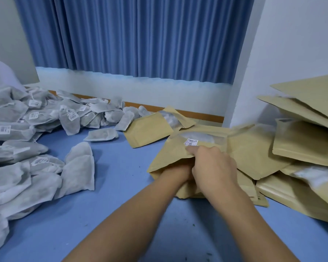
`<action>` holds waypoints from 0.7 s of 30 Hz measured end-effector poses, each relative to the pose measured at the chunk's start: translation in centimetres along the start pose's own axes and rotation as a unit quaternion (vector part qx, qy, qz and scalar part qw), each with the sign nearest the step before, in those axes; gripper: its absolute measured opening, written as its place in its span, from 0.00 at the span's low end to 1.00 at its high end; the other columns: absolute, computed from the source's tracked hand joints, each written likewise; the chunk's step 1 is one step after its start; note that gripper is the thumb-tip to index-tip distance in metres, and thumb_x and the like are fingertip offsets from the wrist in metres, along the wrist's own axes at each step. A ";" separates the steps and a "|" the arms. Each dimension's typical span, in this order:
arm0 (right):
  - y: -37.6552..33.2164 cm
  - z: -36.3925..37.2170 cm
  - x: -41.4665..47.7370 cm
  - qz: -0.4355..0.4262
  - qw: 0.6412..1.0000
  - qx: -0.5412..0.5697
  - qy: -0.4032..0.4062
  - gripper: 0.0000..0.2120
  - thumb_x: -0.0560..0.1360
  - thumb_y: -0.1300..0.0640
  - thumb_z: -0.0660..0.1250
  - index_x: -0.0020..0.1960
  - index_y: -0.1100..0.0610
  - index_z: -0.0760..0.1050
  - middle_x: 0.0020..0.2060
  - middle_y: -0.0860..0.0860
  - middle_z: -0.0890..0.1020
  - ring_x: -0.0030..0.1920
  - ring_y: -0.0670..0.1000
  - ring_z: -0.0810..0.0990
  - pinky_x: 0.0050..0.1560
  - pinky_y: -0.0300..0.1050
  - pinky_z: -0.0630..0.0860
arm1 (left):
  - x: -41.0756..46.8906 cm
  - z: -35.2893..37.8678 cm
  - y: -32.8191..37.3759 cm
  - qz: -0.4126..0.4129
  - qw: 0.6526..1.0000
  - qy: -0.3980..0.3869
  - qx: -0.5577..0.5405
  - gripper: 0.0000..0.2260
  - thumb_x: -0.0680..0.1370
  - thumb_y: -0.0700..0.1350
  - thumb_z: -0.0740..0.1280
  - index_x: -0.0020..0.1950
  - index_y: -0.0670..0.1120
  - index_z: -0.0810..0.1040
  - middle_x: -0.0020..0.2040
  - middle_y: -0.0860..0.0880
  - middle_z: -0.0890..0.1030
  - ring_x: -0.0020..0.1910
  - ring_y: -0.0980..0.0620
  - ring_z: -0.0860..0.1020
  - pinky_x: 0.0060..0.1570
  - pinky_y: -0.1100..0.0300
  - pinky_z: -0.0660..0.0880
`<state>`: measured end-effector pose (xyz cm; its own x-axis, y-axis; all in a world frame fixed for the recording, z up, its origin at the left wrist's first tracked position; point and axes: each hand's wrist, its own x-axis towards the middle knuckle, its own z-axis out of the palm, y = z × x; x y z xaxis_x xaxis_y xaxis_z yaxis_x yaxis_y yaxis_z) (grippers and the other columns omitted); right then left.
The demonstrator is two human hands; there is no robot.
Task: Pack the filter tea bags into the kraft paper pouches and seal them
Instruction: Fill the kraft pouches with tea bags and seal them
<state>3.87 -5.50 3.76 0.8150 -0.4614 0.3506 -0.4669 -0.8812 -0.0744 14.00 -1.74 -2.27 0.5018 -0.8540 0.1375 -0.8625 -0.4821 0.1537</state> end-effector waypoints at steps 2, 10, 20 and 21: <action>0.4 -0.1 0.1 0.008 1.000 0.020 0.011 0.26 0.73 0.62 0.58 0.65 0.39 0.73 0.49 0.52 0.81 0.47 0.58 0.79 0.40 0.46 0.67 | -1.6 -1.2 -0.1 0.043 0.996 0.071 0.014 0.11 0.83 0.45 0.59 0.63 0.47 0.75 0.66 0.44 0.76 0.67 0.44 0.72 0.65 0.56 0.65; -1.0 0.8 -0.4 0.006 1.000 0.006 0.011 0.30 0.72 0.64 0.59 0.66 0.36 0.73 0.46 0.52 0.80 0.48 0.58 0.80 0.39 0.45 0.68 | -14.3 -3.5 -7.5 -0.053 0.884 0.464 0.023 0.08 0.76 0.43 0.66 0.51 0.46 0.83 0.50 0.49 0.83 0.49 0.46 0.81 0.50 0.48 0.75; -0.3 -0.1 -0.1 0.048 0.997 0.051 0.016 0.33 0.73 0.63 0.58 0.68 0.30 0.70 0.51 0.52 0.81 0.41 0.57 0.74 0.40 0.45 0.69 | -16.4 -1.7 -10.0 -0.297 0.896 0.290 -0.161 0.23 0.77 0.34 0.59 0.71 0.49 0.72 0.66 0.46 0.77 0.64 0.42 0.74 0.60 0.52 0.70; -0.3 -0.2 -0.1 0.054 0.997 0.055 0.014 0.34 0.73 0.64 0.58 0.68 0.30 0.70 0.52 0.52 0.81 0.40 0.56 0.71 0.40 0.45 0.68 | -16.2 -1.9 -8.6 -0.241 0.885 0.340 -0.206 0.23 0.78 0.34 0.60 0.73 0.47 0.71 0.68 0.47 0.76 0.66 0.44 0.74 0.64 0.54 0.70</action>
<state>3.84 -5.21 3.91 0.7514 -0.5531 0.3598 -0.5099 -0.8328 -0.2155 13.45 16.63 -3.95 0.8491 -0.1844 0.4949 -0.5104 -0.5274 0.6792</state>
